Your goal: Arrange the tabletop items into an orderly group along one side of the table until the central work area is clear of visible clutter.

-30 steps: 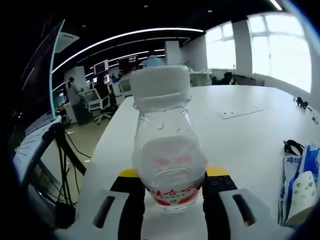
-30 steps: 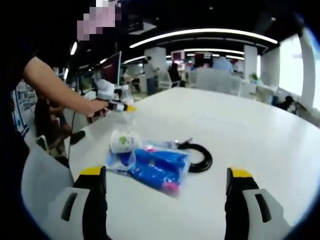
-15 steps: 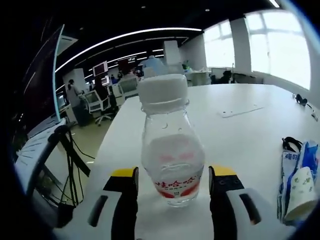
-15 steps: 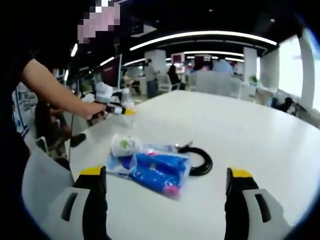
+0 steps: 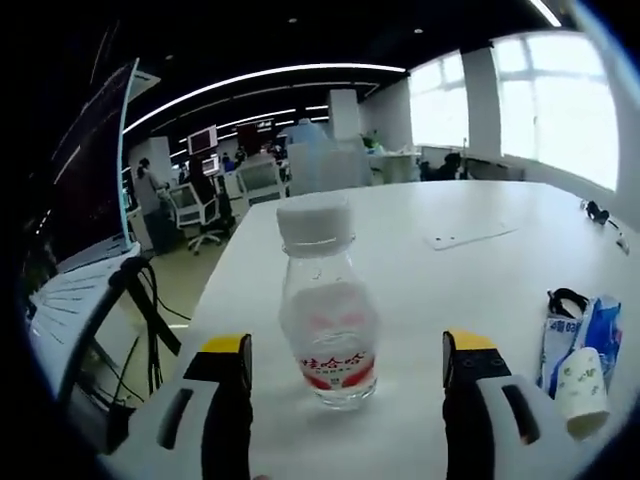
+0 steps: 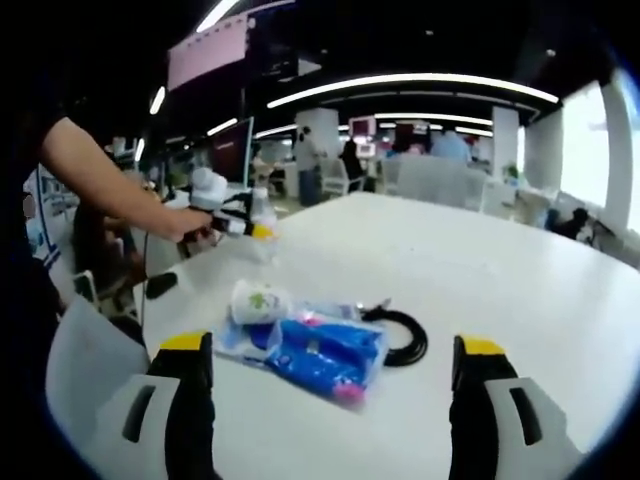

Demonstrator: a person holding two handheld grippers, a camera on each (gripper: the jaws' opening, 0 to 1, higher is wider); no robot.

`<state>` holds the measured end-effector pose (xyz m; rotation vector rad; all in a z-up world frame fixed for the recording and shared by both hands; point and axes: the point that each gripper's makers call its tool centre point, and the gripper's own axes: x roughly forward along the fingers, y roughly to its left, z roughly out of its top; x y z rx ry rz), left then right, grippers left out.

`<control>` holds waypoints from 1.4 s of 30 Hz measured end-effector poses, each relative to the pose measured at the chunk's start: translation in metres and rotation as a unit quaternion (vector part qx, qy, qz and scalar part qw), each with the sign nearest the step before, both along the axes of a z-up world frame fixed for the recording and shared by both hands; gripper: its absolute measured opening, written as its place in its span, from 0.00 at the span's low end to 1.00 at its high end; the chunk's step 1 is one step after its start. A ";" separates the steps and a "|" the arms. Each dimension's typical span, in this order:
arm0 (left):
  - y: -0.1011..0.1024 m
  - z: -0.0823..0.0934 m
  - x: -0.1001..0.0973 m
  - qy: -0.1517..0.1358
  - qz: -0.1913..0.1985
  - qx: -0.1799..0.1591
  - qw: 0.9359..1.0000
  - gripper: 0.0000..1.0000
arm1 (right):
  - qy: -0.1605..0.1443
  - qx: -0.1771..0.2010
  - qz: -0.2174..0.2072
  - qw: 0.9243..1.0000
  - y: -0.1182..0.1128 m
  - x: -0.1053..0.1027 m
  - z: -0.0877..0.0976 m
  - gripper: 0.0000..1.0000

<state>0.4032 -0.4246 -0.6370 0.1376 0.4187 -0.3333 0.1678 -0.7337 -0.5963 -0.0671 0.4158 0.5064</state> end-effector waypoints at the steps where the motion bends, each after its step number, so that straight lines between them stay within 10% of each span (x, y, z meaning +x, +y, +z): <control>1: -0.001 0.002 -0.003 -0.001 -0.003 0.000 1.000 0.77 | 0.000 0.000 0.001 1.000 0.001 0.000 0.001 0.98; 42: -0.016 0.032 -0.064 0.000 -0.036 -0.036 0.999 0.90 | -0.034 0.001 0.034 0.999 0.021 -0.023 0.021 0.98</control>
